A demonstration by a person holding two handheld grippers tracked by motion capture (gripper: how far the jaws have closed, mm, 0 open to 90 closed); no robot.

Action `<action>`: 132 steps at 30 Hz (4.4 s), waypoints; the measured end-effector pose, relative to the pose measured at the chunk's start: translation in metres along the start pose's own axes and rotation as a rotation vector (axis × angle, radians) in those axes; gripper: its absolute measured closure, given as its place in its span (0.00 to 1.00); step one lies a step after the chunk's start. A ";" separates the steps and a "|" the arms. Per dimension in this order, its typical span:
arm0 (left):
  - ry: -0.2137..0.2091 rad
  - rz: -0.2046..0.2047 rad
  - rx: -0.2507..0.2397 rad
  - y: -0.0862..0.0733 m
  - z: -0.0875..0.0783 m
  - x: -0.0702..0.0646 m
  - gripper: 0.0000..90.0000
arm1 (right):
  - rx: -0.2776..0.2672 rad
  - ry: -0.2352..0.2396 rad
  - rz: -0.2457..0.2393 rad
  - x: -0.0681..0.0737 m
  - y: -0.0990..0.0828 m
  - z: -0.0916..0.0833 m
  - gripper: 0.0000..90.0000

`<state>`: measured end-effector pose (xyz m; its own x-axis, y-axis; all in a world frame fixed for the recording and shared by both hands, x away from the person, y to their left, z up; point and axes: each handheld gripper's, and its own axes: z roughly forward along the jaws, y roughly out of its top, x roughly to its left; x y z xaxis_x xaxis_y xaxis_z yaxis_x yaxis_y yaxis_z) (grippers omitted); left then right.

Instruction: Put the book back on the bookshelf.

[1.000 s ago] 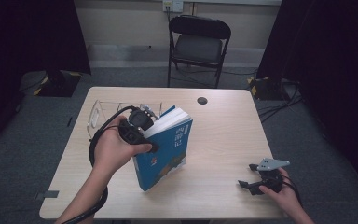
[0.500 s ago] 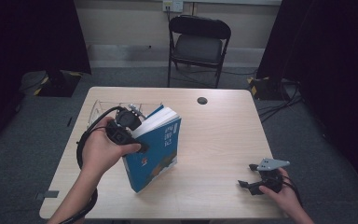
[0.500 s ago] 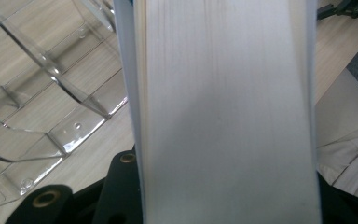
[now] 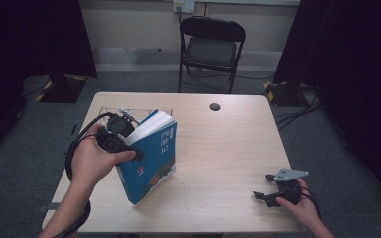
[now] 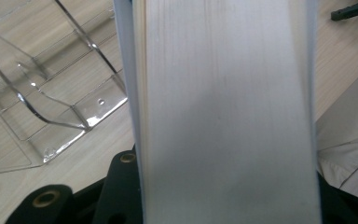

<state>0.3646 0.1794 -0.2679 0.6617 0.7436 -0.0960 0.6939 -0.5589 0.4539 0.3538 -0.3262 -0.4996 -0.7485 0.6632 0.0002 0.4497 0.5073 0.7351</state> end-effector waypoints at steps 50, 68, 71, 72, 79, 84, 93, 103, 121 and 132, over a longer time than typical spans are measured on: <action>0.070 -0.137 0.001 0.019 -0.001 0.026 0.69 | 0.000 -0.002 0.000 0.000 0.000 0.000 0.16; 0.106 -0.165 -0.003 0.029 0.007 0.027 0.69 | -0.001 -0.002 -0.001 0.000 0.000 0.000 0.16; 0.105 -0.172 -0.005 0.030 0.008 0.028 0.69 | -0.001 -0.002 -0.001 0.000 0.000 0.000 0.16; 0.105 -0.181 -0.008 0.031 0.009 0.028 0.69 | 0.000 -0.002 0.001 0.000 0.000 0.000 0.16; 0.108 -0.187 -0.016 0.036 0.015 0.029 0.69 | 0.000 -0.002 0.000 0.000 0.000 0.000 0.16; 0.129 -0.188 -0.019 0.042 0.019 0.026 0.69 | -0.001 -0.002 -0.002 0.000 0.000 0.000 0.16; 0.135 -0.211 -0.030 0.046 0.022 0.028 0.69 | 0.001 0.001 0.001 0.000 0.000 0.000 0.16; 0.150 -0.223 -0.049 0.050 0.028 0.029 0.69 | -0.001 -0.002 -0.002 0.000 0.000 0.000 0.16; 0.163 -0.275 -0.079 0.055 0.039 0.033 0.69 | -0.001 -0.002 -0.003 0.000 0.000 0.000 0.16; 0.185 -0.289 -0.090 0.060 0.044 0.033 0.69 | 0.000 0.001 -0.003 0.000 0.000 0.000 0.16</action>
<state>0.4406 0.1537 -0.2826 0.3736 0.9247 -0.0740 0.8116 -0.2872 0.5087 0.3542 -0.3260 -0.4997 -0.7499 0.6615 -0.0013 0.4478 0.5091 0.7350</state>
